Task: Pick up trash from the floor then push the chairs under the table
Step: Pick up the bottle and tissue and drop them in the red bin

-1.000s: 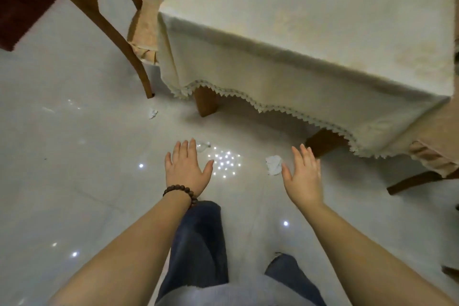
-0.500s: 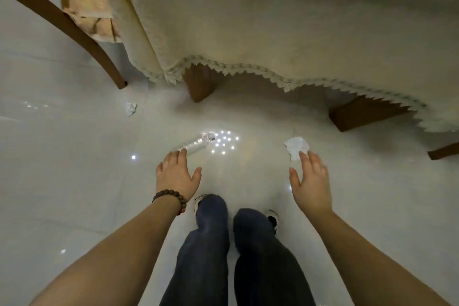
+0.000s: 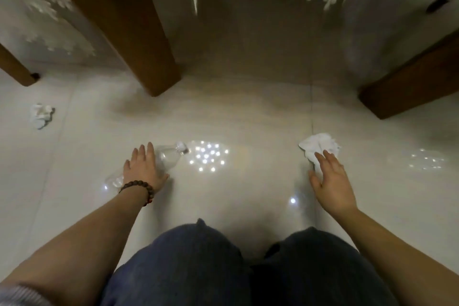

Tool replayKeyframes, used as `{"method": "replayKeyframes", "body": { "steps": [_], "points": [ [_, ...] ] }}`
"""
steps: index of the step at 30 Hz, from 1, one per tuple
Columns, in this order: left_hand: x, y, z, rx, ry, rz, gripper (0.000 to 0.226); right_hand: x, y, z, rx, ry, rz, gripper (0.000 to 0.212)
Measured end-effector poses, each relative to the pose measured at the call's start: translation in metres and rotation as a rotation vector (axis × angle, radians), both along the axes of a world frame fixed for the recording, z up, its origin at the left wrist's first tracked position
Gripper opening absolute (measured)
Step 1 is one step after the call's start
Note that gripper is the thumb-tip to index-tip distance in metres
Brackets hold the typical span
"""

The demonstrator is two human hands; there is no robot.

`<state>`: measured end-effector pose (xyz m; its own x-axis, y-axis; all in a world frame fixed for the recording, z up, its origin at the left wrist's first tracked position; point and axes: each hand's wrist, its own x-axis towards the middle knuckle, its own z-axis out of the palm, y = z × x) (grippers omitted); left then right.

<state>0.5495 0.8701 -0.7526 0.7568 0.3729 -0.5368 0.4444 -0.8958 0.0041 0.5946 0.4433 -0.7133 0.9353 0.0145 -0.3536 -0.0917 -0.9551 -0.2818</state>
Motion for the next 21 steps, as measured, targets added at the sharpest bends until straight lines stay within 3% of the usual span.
{"method": "replayKeyframes", "body": {
  "steps": [5,10,14,17,21],
  "points": [
    [0.022,-0.002,-0.037,0.023,-0.105,0.006,0.050,0.024,-0.020,-0.051,-0.023,-0.016,-0.008,0.054],
    [0.053,-0.036,-0.028,-0.111,-0.202,-0.055,0.076,0.064,-0.032,-0.071,-0.180,0.042,0.060,0.078],
    [0.071,-0.054,-0.024,-0.185,-0.283,-0.071,0.081,0.086,-0.035,-0.083,-0.235,0.186,0.069,0.099],
    [0.071,-0.058,-0.027,-0.205,-0.309,-0.051,0.080,0.088,-0.033,-0.092,-0.221,0.241,-0.022,0.092],
    [0.066,-0.060,-0.030,-0.222,-0.313,0.013,0.078,0.078,-0.026,-0.097,-0.213,0.101,-0.082,0.058]
  ]
}}
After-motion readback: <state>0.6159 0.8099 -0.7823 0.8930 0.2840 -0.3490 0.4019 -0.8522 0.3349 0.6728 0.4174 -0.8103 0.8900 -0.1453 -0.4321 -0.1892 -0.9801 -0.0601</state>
